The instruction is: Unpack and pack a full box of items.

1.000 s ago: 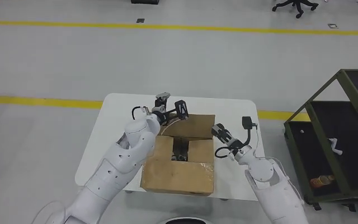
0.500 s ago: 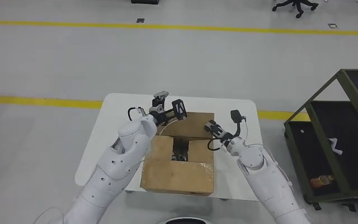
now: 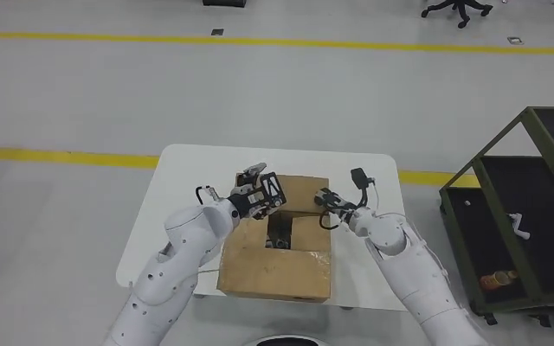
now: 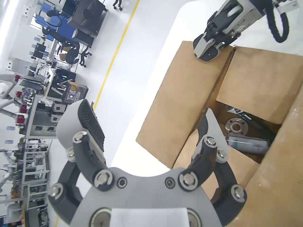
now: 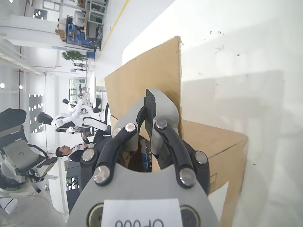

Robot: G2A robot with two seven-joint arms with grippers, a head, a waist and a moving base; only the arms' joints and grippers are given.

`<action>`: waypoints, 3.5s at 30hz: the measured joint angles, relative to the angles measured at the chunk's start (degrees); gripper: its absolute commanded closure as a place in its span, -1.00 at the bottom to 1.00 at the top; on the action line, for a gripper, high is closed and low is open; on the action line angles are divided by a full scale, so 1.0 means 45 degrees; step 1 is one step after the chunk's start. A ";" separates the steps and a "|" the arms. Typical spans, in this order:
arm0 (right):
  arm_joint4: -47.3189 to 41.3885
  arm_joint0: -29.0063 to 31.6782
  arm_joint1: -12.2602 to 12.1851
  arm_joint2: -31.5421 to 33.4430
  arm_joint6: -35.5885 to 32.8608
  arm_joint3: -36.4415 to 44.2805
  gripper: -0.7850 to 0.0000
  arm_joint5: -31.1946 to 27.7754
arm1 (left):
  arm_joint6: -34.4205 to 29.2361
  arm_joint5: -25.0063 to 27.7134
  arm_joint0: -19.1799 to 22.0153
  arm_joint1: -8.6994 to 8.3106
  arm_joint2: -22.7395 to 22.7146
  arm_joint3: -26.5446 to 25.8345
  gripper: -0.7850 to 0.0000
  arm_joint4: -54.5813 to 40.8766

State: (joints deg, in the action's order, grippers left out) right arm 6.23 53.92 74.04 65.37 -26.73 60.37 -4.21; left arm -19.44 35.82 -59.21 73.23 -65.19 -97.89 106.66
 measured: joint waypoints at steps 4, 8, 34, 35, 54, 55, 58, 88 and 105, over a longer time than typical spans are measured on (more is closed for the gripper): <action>0.0064 -0.0084 0.0008 -0.0033 -0.0227 -0.0160 1.00 -0.0023 | -0.0229 0.0052 -0.0508 -0.0053 -0.0449 -0.0437 -1.00 -0.0873; -0.0127 -0.0001 -0.0006 0.0133 -0.0146 0.0063 1.00 -0.0609 | -0.0307 0.0021 -0.1070 -0.0118 -0.1083 -0.0813 -1.00 -0.1949; -0.1665 0.4286 -0.1309 0.4032 -0.6504 0.5814 -1.00 -0.1876 | 0.0143 0.1782 -0.4091 -0.0739 -0.3480 -0.2556 -1.00 -0.4008; -0.1665 0.4286 -0.1309 0.4031 -0.6503 0.5814 -1.00 -0.1875 | 0.0143 0.1782 -0.4091 -0.0739 -0.3480 -0.2556 -1.00 -0.4007; -0.3029 0.4862 -0.1405 0.3703 -0.7023 0.5431 -1.00 -0.2157 | 0.0142 0.1781 -0.4091 -0.0739 -0.3479 -0.2555 -1.00 -0.4006; -0.2749 0.4833 -0.1423 0.3606 -0.7035 0.5340 -1.00 -0.2167 | 0.0142 0.1781 -0.4091 -0.0739 -0.3479 -0.2555 -1.00 -0.4006; -0.2507 0.4771 -0.1436 0.3392 -0.6936 0.5102 -1.00 -0.2140 | 0.0142 0.1781 -0.4091 -0.0739 -0.3479 -0.2555 -1.00 -0.4006; -0.2769 0.4336 -0.1673 0.2465 -0.7521 0.4670 -1.00 -0.2051 | 0.0142 0.1781 -0.4091 -0.0739 -0.3479 -0.2555 -1.00 -0.4007; -0.1548 0.4227 -0.1928 0.1964 -0.8248 0.4951 0.86 -0.2297 | 0.0142 0.1781 -0.4091 -0.0739 -0.3479 -0.2555 -1.00 -0.4007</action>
State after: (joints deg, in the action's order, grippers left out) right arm -0.74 72.94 65.36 74.21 -63.85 82.65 -14.54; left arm -18.80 43.83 -77.62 69.90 -80.84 -109.38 88.63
